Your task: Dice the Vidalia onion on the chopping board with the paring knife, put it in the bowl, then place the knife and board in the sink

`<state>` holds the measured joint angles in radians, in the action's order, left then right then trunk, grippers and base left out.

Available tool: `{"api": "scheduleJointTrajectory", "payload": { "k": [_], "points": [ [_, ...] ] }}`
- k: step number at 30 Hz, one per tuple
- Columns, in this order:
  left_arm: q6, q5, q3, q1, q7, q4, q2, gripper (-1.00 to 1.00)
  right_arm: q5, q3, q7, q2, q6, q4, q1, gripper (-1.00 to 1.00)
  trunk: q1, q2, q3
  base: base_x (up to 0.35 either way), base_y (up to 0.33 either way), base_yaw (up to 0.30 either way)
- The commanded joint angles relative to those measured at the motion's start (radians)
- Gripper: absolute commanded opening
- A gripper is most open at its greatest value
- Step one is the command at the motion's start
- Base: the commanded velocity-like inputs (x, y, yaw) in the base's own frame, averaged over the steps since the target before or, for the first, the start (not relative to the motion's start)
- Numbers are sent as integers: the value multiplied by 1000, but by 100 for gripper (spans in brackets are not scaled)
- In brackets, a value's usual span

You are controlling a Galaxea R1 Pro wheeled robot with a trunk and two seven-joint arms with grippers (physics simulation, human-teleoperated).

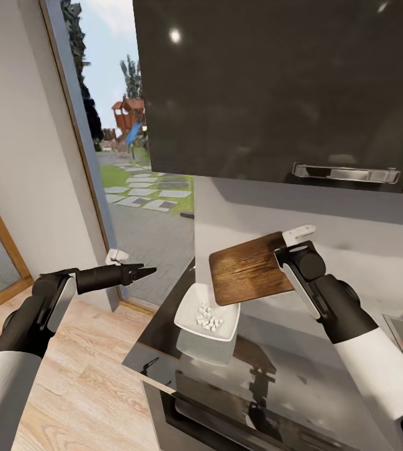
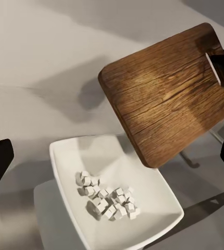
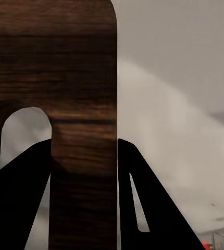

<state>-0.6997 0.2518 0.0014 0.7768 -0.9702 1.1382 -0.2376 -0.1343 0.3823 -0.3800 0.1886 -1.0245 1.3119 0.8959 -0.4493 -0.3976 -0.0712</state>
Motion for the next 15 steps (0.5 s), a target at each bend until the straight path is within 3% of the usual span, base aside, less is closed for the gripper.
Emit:
{"api": "scheduleJointTrajectory", "payload": {
  "k": [1, 8, 13, 15],
  "points": [
    [-7, 4, 0, 1, -1, 0, 0, 100, -10, 3, -11, 1, -3, 2, 2, -100, -1, -2, -2, 0, 0, 0],
    [-7, 4, 0, 1, -1, 0, 0, 100, -10, -33, -6, 2, -3, 6, 2, -100, -1, -2, -2, 0, 0, 0],
    [-7, 4, 0, 1, -1, 0, 0, 100, -11, -113, 1, 3, -3, 6, 2, -100, -1, -2, -2, 0, 0, 0],
    [-7, 4, 0, 1, -1, 0, 0, 100, -12, -165, 16, 3, -3, 6, 2, -100, -1, -2, -2, 0, 0, 0]
  ]
}}
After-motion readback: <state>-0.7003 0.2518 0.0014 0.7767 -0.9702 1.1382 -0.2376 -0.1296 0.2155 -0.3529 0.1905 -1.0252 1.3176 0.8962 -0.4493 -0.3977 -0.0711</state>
